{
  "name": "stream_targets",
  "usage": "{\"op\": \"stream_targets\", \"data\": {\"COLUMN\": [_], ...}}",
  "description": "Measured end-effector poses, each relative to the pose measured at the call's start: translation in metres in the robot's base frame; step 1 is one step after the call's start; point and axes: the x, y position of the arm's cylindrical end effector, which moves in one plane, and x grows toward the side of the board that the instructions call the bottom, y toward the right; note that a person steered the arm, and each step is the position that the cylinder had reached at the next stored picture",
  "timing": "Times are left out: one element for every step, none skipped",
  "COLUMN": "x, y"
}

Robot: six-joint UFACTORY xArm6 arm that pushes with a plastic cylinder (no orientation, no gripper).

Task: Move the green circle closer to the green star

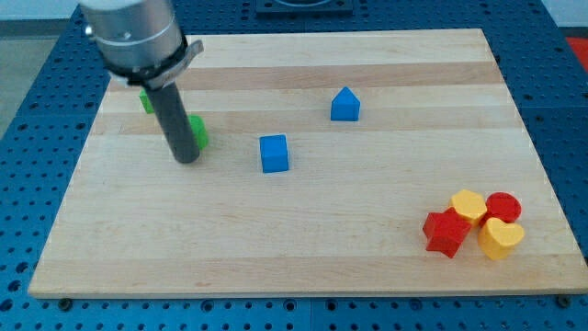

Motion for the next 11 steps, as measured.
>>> {"op": "stream_targets", "data": {"x": [-0.041, -0.034, -0.018, -0.031, -0.054, -0.081, -0.1, -0.098, -0.076, -0.055, -0.055], "y": [0.011, 0.012, 0.016, 0.035, 0.059, 0.059, 0.047, 0.049, 0.081, 0.074, 0.029]}}
